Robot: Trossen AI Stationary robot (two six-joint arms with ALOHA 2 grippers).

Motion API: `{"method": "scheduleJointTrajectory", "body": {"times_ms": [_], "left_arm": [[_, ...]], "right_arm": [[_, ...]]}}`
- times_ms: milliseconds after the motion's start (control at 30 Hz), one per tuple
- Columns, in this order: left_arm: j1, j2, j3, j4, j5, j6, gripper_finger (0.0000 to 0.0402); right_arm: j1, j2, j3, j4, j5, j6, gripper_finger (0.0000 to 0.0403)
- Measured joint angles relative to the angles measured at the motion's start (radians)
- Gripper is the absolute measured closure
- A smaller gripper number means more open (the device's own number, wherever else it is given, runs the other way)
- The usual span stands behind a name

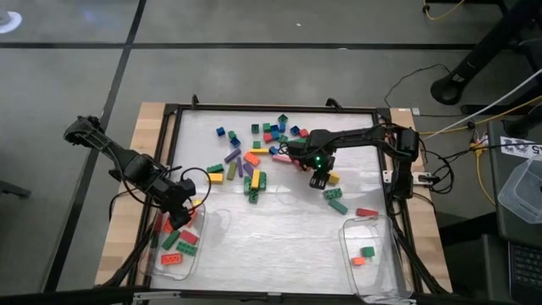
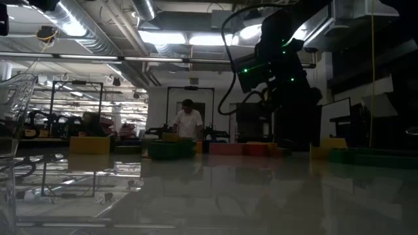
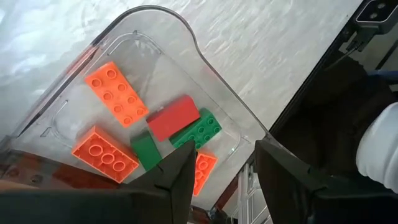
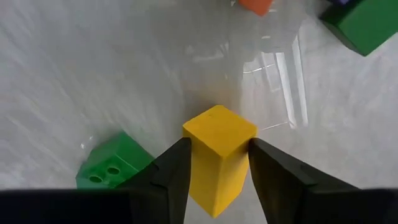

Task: Sort blocks by size
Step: Put the large yellow wooden block into the left transparent bin

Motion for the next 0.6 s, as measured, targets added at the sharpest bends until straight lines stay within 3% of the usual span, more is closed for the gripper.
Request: {"method": "scheduleJointTrajectory", "body": {"times_ms": [300,600], "left_arm": [[0.0,0.0,0.0,0.0,-0.002,0.0,0.0249],[0.0,0.0,0.0,0.0,-0.003,0.0,0.0249]], "right_arm": [[0.0,0.001,0.0,0.004,-0.017,0.02,0.0246],[-0.001,0.007,0.046,0.065,-0.233,0.02,0.0246]]}}
